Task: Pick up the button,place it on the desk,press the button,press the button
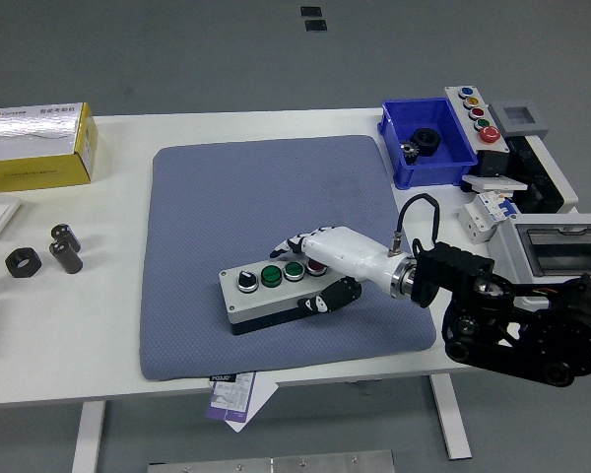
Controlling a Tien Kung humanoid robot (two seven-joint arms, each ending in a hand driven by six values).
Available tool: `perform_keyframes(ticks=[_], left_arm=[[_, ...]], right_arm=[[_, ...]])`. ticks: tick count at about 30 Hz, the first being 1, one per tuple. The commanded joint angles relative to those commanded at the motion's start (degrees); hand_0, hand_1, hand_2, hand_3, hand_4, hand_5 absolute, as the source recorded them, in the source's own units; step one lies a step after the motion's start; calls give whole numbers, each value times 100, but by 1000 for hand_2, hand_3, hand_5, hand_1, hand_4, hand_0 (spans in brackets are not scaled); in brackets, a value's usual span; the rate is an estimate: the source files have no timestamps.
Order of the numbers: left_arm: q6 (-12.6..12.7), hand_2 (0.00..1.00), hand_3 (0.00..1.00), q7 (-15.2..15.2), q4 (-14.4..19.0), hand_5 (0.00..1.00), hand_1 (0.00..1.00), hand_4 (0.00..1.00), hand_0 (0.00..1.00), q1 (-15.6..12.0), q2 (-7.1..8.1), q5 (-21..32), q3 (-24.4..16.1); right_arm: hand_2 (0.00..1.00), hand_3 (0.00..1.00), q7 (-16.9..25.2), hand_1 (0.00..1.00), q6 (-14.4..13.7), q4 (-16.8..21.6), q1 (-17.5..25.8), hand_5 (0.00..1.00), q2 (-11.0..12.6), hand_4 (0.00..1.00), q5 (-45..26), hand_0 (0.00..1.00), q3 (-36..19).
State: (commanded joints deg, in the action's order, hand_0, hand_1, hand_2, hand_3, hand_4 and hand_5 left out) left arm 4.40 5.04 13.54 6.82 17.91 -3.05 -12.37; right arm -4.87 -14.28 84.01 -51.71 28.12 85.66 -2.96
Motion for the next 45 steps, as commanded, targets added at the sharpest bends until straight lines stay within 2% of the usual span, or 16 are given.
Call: perform_keyframes(ticks=[9,10,14,18,21,23,25,27,28,33,34,39,40,45], left_arm=[[0,554,602,0,-1,216,631,674,688,-2,1,-4,-16],[0,554,602,-1,-1,216,631,673,688,-3,-1,-10,-23],[-1,554,602,-1,0,216,631,673,688,-6,-8,-19,-33],[-1,554,602,-2,-1,215,631,672,688,-12,-13,-20,-45],[-1,554,602,-1,-1,215,631,672,688,-17,-17,-13,-46],[-1,554,602,-2,0,215,631,671,689,-16,-20,-15,-52],[-1,554,602,-2,-1,215,631,671,689,-15,-22,-14,-52],[-1,554,602,-2,0,215,631,671,689,-15,-22,-14,-54],[-1,554,602,-2,0,214,631,671,689,-14,-21,-13,-54],[0,554,602,-1,0,214,631,671,689,-11,-8,10,-37],[0,554,601,-1,0,214,631,670,689,-11,-7,12,-36],[-1,554,601,2,1,214,631,670,689,-14,-11,37,-14],[-1,553,601,3,1,213,631,671,688,-15,-12,41,-9],[-2,553,601,5,-6,213,631,671,688,-22,-13,97,45]], right_arm=[[844,892,209,803,-23,326,-146,2,344,103,-864,858,137],[853,919,231,802,-28,344,-147,2,367,112,-954,855,152],[853,919,316,802,-138,436,-114,2,465,112,-1153,855,206],[863,931,335,810,-153,671,-71,2,695,152,-1481,860,-118],[863,931,52,810,-29,929,-96,2,903,152,-1552,860,-469],[869,939,-239,816,233,1171,-161,2,1091,165,-1363,858,-739],[869,939,-581,816,608,1422,-245,2,1267,165,-1252,858,-1014],[869,939,-1006,816,1052,1671,-381,2,1445,165,-1470,858,-1324],[770,911,-1190,704,1243,1792,-464,24,1515,263,-1612,698,-1471],[770,911,-2158,704,2378,1792,-904,24,1637,263,-2367,698,-2097],[415,957,-2324,310,2618,1792,-955,112,1623,390,-2493,134,-2149],[415,957,-2957,310,3697,1792,-1041,112,1491,390,-2744,134,-2146],[312,994,-3024,234,3864,1792,-1046,82,1469,361,-2749,66,-2126],[312,994,-3162,234,4586,1710,-1010,82,1264,361,-2717,66,-1949]])
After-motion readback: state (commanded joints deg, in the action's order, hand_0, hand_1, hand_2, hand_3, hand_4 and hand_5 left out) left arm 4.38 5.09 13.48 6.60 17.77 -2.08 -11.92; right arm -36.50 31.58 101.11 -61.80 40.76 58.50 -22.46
